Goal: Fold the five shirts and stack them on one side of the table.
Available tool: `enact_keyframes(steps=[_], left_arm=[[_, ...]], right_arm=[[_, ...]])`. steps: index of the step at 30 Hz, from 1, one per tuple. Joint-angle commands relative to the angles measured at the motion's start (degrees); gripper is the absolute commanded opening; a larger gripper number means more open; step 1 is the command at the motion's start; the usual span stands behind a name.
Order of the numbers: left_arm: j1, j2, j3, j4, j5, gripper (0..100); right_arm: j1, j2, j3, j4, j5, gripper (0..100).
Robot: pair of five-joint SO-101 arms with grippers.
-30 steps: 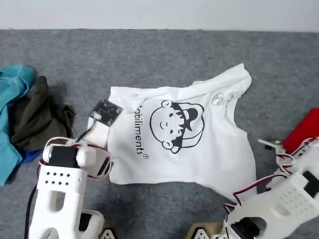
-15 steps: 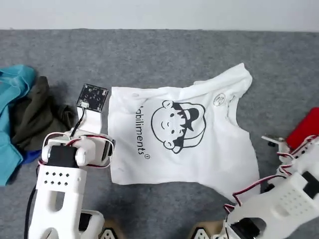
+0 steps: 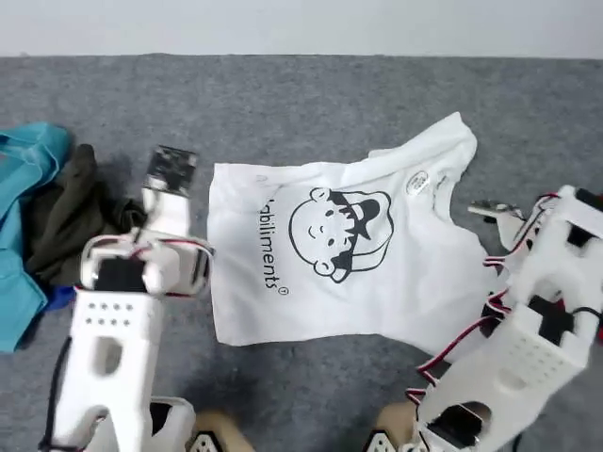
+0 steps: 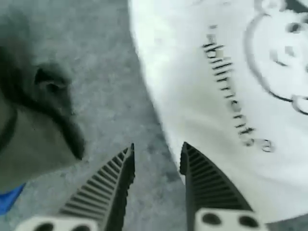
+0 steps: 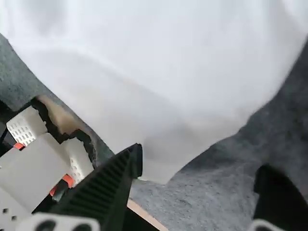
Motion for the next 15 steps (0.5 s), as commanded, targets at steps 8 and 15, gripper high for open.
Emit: enact_keyframes(steps=[8,15], left_arm=[[-4.31,16.0,-17.19,0.09,3.52,15],[-0.35,36.22,-32.84,-3.16,6.77,15]], right_arm=[[-14.81,-25.63,15.91,1.45,2.37,43.1],[-19.91,-30.37,11.25,-12.7,-5.54,43.1]])
